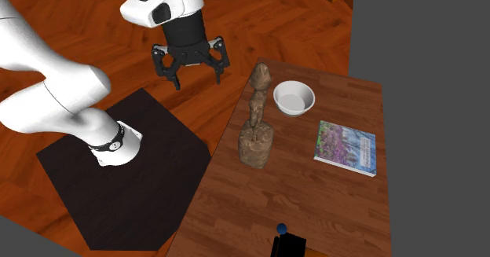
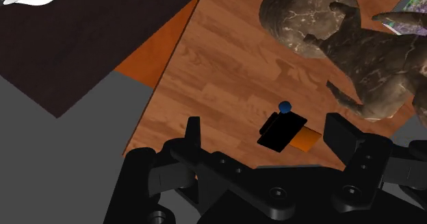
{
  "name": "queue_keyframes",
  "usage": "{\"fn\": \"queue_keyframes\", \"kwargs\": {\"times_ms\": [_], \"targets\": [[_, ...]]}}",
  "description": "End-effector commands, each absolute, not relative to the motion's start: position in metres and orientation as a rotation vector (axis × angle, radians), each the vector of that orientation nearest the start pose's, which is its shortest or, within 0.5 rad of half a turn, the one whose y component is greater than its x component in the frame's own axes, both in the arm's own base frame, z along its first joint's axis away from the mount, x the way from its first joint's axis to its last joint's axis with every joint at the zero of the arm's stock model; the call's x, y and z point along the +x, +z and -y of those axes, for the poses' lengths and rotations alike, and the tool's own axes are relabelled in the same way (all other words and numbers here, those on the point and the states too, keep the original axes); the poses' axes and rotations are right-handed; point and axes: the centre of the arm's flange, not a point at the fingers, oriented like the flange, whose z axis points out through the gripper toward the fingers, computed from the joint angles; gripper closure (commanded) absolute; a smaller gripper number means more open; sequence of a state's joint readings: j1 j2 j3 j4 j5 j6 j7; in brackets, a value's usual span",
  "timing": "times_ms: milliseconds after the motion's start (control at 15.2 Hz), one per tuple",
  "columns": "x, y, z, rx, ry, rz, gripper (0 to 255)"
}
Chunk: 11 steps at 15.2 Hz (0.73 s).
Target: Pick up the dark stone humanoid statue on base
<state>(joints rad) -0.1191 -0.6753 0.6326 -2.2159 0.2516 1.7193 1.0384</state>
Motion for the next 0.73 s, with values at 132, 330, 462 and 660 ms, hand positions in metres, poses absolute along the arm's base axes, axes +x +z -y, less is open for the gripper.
{"fn": "queue_keyframes", "kwargs": {"times_ms": [132, 330, 462, 660], "targets": [[0.318, 0.561, -0.316, -2.961, -0.248, -1.196, 0], [0.334, 0.552, -0.355, -2.921, -0.261, -1.324, 0], [0.346, 0.546, -0.380, -2.891, -0.269, -1.410, 0], [0.367, 0.536, -0.416, -2.841, -0.282, -1.536, 0]]}}
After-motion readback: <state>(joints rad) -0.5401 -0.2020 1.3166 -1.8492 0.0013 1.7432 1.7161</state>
